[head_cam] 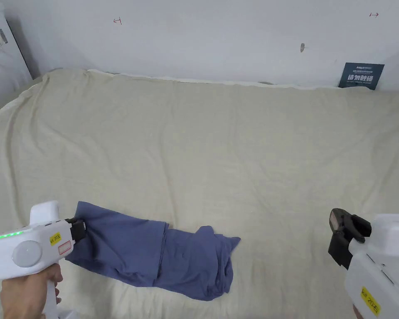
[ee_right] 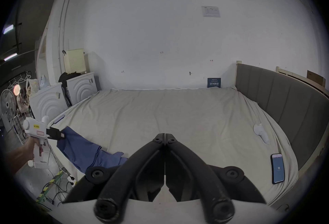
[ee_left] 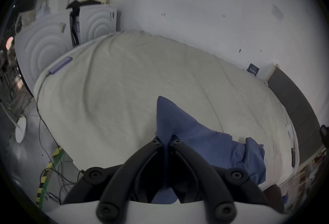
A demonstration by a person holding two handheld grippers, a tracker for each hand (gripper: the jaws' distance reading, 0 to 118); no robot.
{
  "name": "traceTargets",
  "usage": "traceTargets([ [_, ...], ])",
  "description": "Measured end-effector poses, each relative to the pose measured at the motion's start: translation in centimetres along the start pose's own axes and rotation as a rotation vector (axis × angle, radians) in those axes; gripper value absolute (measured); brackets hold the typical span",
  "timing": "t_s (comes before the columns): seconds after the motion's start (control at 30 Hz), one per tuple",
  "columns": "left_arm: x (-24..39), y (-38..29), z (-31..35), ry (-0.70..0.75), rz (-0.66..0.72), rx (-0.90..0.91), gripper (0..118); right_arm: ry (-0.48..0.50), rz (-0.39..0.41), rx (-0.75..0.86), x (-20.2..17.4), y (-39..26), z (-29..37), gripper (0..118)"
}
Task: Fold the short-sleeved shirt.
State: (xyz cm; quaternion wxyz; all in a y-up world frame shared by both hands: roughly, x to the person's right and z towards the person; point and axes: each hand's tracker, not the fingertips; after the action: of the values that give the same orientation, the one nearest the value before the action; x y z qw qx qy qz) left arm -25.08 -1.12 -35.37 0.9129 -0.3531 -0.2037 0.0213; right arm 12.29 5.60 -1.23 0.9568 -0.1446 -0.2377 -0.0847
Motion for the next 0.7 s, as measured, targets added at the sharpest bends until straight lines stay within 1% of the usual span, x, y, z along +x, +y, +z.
traceTargets([
  [0.1,2.9,0.2,1.9,-0.062,0.006,0.082,5,0.001,-0.003,-0.002,-0.1,0.0,-0.1,0],
  [0.13,4.7,0.1,2.2,-0.093,-0.023,0.083,5,0.005,-0.009,0.001,-0.1,-0.1,0.0,0],
  [0.23,10.4,0.0,2.0,-0.164,-0.148,0.035,5,0.002,-0.008,0.007,0.1,0.1,0.4,0],
  [0.27,12.3,-0.2,1.9,-0.195,-0.169,0.019,5,-0.003,-0.005,0.009,0.2,0.2,0.6,0],
  [0.33,15.4,-0.8,1.7,-0.302,-0.132,0.013,5,-0.01,-0.006,0.014,0.7,0.3,1.1,0],
  [0.4,19.4,-1.9,1.1,-0.335,-0.175,-0.02,5,-0.031,-0.018,0.02,1.3,0.3,1.6,0],
  [0.43,21.6,-2.8,0.6,-0.352,-0.226,-0.066,5,-0.032,-0.023,0.018,1.6,0.3,1.7,0],
  [0.47,22.4,-4.0,-1.2,-0.364,-0.266,-0.077,5,-0.035,-0.026,0.018,1.9,0.3,1.8,0],
  [0.57,27.1,-7.5,-2.7,-0.346,-0.364,-0.118,5,-0.055,-0.026,0.009,2.5,0.3,1.8,0],
  [0.6,27.8,-9.0,-3.7,-0.343,-0.385,-0.128,5,-0.06,-0.028,0.007,2.8,0.3,1.9,0],
  [0.67,28.8,-10.7,-4.9,-0.324,-0.403,-0.135,5,-0.078,-0.056,0.009,3.2,0.6,1.9,0],
  [0.7,29.0,-11.3,-5.5,-0.31,-0.423,-0.148,8,-0.074,-0.069,0.013,3.3,0.7,1.9,0],
])
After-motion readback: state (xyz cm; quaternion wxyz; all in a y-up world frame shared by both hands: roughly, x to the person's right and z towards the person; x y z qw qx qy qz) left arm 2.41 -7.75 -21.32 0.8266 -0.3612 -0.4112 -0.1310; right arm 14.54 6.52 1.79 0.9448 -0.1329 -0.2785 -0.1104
